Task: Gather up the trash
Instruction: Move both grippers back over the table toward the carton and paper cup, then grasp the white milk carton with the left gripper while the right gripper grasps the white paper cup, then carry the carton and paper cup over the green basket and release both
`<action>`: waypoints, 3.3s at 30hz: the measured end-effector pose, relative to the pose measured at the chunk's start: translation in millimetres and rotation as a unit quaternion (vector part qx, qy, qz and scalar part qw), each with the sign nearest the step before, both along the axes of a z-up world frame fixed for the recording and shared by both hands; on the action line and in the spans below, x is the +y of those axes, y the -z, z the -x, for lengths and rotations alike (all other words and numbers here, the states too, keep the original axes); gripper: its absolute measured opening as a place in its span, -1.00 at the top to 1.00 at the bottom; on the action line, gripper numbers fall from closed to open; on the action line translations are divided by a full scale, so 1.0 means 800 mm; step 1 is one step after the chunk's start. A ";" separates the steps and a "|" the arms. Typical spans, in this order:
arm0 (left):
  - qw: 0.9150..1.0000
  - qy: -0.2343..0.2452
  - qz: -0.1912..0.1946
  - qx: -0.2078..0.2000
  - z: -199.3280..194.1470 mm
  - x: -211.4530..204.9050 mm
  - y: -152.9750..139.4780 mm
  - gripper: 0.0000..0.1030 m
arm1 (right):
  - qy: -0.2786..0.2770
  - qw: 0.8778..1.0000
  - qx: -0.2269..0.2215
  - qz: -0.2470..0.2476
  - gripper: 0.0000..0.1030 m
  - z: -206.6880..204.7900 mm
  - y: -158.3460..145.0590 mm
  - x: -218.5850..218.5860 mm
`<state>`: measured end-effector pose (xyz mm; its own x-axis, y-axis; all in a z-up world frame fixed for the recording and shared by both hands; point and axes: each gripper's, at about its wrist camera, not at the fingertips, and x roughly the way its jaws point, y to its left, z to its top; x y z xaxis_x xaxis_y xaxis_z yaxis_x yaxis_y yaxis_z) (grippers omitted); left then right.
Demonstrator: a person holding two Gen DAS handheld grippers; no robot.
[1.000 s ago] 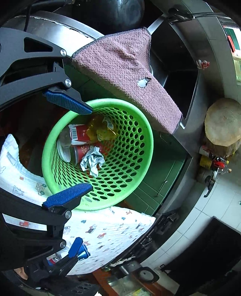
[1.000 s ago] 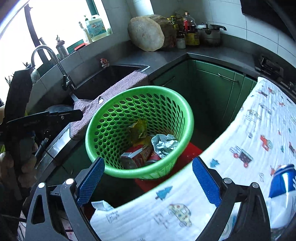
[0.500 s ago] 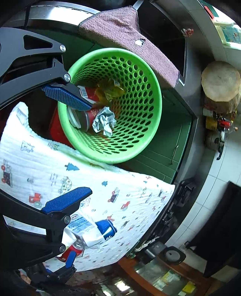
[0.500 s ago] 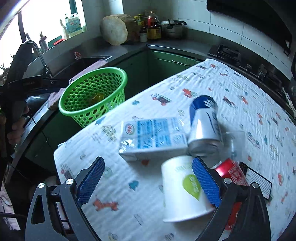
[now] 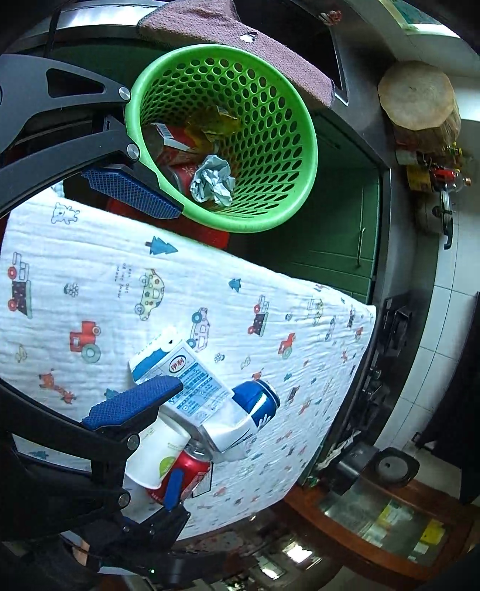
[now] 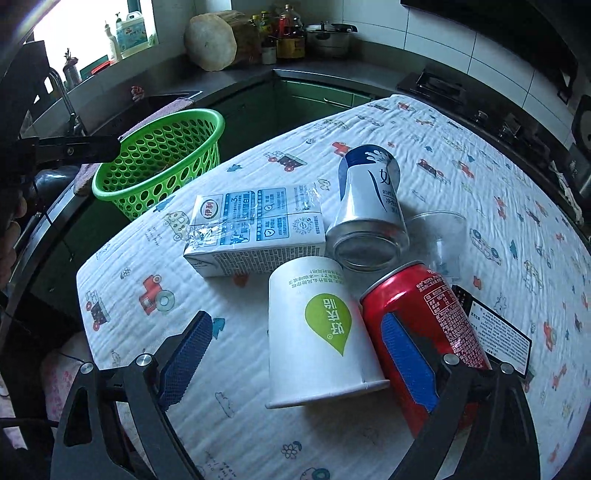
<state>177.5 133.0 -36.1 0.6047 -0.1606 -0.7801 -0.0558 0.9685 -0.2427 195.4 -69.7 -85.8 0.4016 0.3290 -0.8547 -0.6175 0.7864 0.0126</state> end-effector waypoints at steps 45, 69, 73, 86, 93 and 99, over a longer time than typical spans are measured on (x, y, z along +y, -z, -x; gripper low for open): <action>0.966 0.223 -0.120 0.048 -0.085 -0.148 0.069 -0.72 | 0.070 0.997 -0.002 -0.030 -0.13 0.032 -0.025 -0.054; 0.975 0.179 -0.127 0.026 -0.065 -0.124 0.050 -0.32 | 0.066 0.997 -0.009 -0.042 -0.13 0.023 -0.035 -0.047; 0.982 0.147 -0.120 0.014 -0.052 -0.095 0.032 -0.32 | 0.049 0.998 -0.006 -0.049 -0.13 0.017 -0.037 -0.032; 0.992 0.007 -0.122 -0.007 -0.032 0.040 -0.009 -0.32 | -0.030 0.997 -0.009 -0.073 -0.13 -0.007 -0.056 0.065; 0.991 -0.053 -0.124 0.003 -0.038 0.109 -0.007 -0.32 | -0.061 0.995 -0.011 -0.080 -0.13 -0.026 -0.059 0.129; 0.988 -0.095 -0.119 0.025 -0.046 0.163 0.015 -0.32 | -0.088 0.993 -0.005 -0.078 -0.13 -0.045 -0.053 0.191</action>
<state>214.3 263.8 -47.9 0.5658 0.1441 -0.8118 -0.2488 0.9685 -0.0015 231.1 82.8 -43.7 0.3342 0.5231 -0.7840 -0.7462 0.6550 0.1189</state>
